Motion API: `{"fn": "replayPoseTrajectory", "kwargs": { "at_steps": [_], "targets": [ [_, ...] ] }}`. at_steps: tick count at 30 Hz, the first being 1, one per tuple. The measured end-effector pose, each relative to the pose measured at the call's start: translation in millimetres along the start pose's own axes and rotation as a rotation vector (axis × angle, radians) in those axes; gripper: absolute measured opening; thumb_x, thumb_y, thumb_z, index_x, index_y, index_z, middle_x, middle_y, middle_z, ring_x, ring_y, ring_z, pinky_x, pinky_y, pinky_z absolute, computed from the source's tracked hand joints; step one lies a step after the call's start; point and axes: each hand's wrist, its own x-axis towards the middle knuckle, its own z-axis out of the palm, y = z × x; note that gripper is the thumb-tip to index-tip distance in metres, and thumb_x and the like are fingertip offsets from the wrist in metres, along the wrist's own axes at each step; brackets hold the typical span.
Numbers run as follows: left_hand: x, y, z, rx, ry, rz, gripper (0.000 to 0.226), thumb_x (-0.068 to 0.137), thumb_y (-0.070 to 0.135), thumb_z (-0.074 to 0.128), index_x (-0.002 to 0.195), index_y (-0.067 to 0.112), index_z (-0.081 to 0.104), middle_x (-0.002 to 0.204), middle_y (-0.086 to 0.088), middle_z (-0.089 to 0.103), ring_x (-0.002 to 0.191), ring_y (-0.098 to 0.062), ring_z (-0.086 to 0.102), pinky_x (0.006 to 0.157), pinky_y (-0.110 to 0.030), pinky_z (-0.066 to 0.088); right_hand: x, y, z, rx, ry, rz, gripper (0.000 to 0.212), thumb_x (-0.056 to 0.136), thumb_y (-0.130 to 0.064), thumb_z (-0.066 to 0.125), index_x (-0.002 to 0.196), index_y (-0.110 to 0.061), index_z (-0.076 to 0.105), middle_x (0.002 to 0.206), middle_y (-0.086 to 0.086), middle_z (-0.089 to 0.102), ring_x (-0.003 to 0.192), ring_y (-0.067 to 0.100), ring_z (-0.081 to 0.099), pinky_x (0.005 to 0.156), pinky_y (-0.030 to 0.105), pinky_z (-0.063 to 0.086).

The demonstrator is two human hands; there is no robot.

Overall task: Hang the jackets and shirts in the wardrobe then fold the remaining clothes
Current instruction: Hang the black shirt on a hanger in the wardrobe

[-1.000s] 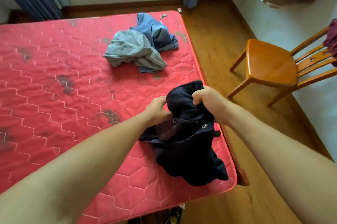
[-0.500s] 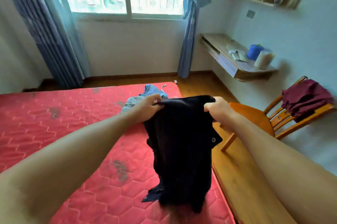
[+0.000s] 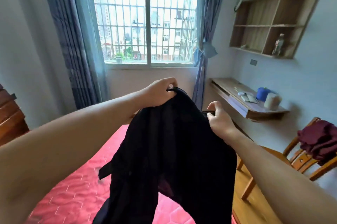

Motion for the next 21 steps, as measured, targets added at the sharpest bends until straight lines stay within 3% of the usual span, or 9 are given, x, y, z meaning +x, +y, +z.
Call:
{"fn": "replayPoseTrajectory", "kwargs": {
  "at_steps": [1,4,7,10,12,14,18,21],
  "targets": [
    [0,1,-12,0.016,0.001,0.002,0.008,0.097,0.017,0.057,0.105,0.017,0.056,0.092,-0.002,0.068,0.070,-0.012,0.057,0.058,-0.022,0.041,-4,-9,7,-0.037,-0.004,-0.062,0.009,0.106,-0.035,0.043,0.111,-0.029,0.046,0.108,0.008,0.058,0.090,0.025,0.061,0.074,0.038,0.050],
    [-8,3,-45,0.037,0.001,-0.008,0.008,0.098,0.020,0.057,0.106,0.020,0.055,0.091,-0.002,0.069,0.069,-0.015,0.060,0.055,-0.020,0.043,-19,-32,31,-0.200,-0.038,-0.259,0.045,0.097,-0.067,0.033,0.128,-0.036,0.045,0.124,0.005,0.043,0.094,0.022,0.057,0.082,0.035,0.049],
    [-19,-4,-71,0.076,-0.025,-0.041,0.011,0.099,0.024,0.057,0.109,0.025,0.052,0.093,-0.001,0.069,0.065,-0.014,0.060,0.052,-0.019,0.046,-25,-52,55,-0.521,-0.035,-0.494,0.061,0.089,-0.076,0.046,0.135,-0.036,0.038,0.125,0.003,0.039,0.090,0.023,0.061,0.076,0.039,0.059],
    [-34,-20,-91,0.253,-0.083,-0.095,0.027,0.096,0.041,0.061,0.117,0.027,0.050,0.105,0.001,0.065,0.076,-0.009,0.058,0.058,-0.024,0.043,-17,-77,67,-0.632,0.145,-0.588,0.039,0.100,-0.053,0.051,0.124,-0.024,0.059,0.113,0.004,0.053,0.086,0.029,0.067,0.069,0.037,0.055],
    [-45,-32,-99,0.345,-0.114,-0.107,0.052,0.087,0.058,0.068,0.123,0.027,0.049,0.106,0.004,0.062,0.082,-0.005,0.055,0.062,-0.023,0.041,-10,-97,73,-0.688,0.262,-0.682,0.028,0.099,-0.035,0.055,0.115,-0.016,0.067,0.112,0.005,0.059,0.097,0.031,0.063,0.080,0.043,0.052],
    [-55,-37,-103,0.356,-0.137,-0.120,0.071,0.076,0.064,0.076,0.128,0.026,0.046,0.103,0.007,0.060,0.085,-0.007,0.056,0.063,-0.022,0.041,-8,-122,82,-0.683,0.283,-0.747,0.024,0.092,-0.021,0.061,0.113,-0.010,0.064,0.114,0.008,0.061,0.106,0.033,0.059,0.089,0.046,0.049],
    [-66,-42,-113,0.346,-0.154,-0.148,0.087,0.064,0.061,0.086,0.131,0.026,0.042,0.108,0.007,0.059,0.094,-0.013,0.058,0.073,-0.030,0.048,-10,-156,106,-0.543,0.180,-0.757,0.024,0.088,-0.007,0.060,0.108,-0.010,0.047,0.096,0.009,0.061,0.083,0.032,0.063,0.064,0.039,0.048],
    [-69,-49,-120,0.335,-0.163,-0.157,0.092,0.058,0.064,0.087,0.129,0.030,0.040,0.110,0.006,0.061,0.096,-0.015,0.061,0.084,-0.040,0.056,-5,-160,113,-0.404,0.172,-0.734,0.020,0.091,-0.003,0.054,0.107,-0.009,0.042,0.093,0.012,0.060,0.071,0.031,0.057,0.061,0.035,0.037]
  ]
}}
